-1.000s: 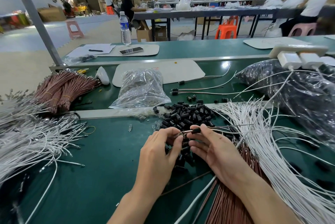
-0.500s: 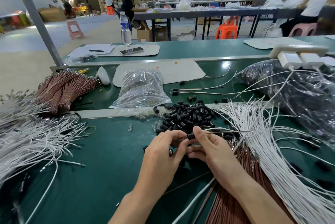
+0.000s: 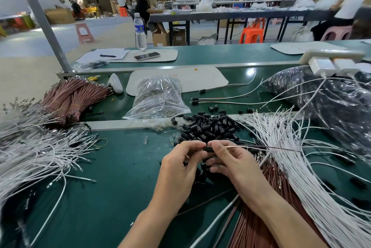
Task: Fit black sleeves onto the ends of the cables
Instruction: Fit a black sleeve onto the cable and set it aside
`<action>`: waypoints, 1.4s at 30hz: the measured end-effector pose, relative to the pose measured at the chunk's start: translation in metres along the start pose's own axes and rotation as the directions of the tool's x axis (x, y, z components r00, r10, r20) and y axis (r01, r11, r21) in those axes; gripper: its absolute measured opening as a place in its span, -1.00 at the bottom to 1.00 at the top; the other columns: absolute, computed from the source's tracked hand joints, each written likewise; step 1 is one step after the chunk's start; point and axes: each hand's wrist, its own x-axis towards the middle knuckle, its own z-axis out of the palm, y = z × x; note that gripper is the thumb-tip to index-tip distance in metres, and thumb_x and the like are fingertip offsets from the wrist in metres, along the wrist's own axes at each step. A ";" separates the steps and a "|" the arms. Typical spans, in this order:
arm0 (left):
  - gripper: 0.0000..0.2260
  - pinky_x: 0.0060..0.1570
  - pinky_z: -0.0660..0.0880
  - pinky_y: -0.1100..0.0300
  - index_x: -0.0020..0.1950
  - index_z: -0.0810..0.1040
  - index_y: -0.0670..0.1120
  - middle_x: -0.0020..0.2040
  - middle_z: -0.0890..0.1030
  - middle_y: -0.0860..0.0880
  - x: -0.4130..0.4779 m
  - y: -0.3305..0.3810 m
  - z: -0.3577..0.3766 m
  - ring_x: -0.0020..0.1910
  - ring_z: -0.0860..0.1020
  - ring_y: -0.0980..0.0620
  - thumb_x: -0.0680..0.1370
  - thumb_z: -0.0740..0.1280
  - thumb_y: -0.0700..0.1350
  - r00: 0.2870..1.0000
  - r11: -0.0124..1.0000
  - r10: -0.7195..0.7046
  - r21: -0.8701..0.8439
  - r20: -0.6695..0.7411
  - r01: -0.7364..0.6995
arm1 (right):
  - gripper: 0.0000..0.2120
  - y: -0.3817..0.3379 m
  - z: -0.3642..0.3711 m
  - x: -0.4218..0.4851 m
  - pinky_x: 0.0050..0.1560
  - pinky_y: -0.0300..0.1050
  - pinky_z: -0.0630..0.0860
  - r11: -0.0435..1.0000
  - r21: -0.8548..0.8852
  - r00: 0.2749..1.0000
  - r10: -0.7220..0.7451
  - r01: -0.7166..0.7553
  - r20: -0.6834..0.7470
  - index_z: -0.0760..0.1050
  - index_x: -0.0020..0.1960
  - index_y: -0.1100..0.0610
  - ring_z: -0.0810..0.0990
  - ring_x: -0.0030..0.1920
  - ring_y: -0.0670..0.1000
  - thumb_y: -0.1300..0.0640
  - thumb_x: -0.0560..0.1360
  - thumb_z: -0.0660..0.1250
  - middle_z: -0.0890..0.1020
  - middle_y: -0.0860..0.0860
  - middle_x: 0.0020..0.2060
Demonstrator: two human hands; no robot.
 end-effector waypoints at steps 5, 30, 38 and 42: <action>-0.78 -0.11 0.45 0.45 0.07 0.55 0.25 -0.07 0.65 0.22 0.001 -0.003 -0.001 -0.08 0.61 0.15 0.60 0.40 -0.09 0.998 0.998 -0.057 0.009 -0.036 0.057 | -0.84 0.001 -0.004 0.001 -0.18 -0.26 0.62 0.999 0.010 0.992 -0.052 0.054 -0.116 0.73 -0.08 0.02 0.74 -0.07 0.01 -0.01 0.40 0.49 0.75 0.10 -0.09; -0.74 0.00 0.34 0.41 0.08 0.30 0.36 0.06 0.48 0.38 -0.001 0.004 0.000 0.09 0.43 0.24 0.58 -0.06 0.41 0.989 0.976 -0.127 0.190 0.081 0.109 | -0.70 0.005 -0.006 0.004 -0.05 -0.19 0.65 0.996 0.084 0.988 -0.048 0.036 0.148 0.48 -0.02 0.19 0.70 0.13 0.23 -0.03 0.50 0.42 0.71 0.27 0.07; -0.56 -0.09 0.35 0.22 -0.16 0.37 0.12 -0.25 0.50 0.13 0.000 0.005 -0.001 -0.08 0.41 0.19 0.59 -0.08 0.39 0.995 0.946 -0.088 0.316 0.049 0.068 | -0.68 0.002 -0.005 0.001 -0.03 -0.17 0.65 0.995 0.086 0.985 -0.068 0.055 0.161 0.45 0.01 0.25 0.70 0.14 0.23 -0.02 0.53 0.36 0.71 0.26 0.08; -0.54 -0.11 0.29 0.26 -0.20 0.36 0.03 -0.28 0.46 0.09 0.000 0.005 0.000 -0.07 0.40 0.17 0.61 -0.06 0.33 0.997 0.939 -0.071 0.341 0.036 0.054 | -0.72 -0.001 -0.004 0.002 -0.04 -0.17 0.65 0.993 0.114 0.987 -0.034 0.016 0.160 0.44 -0.01 0.26 0.70 0.12 0.23 0.03 0.54 0.34 0.70 0.29 0.07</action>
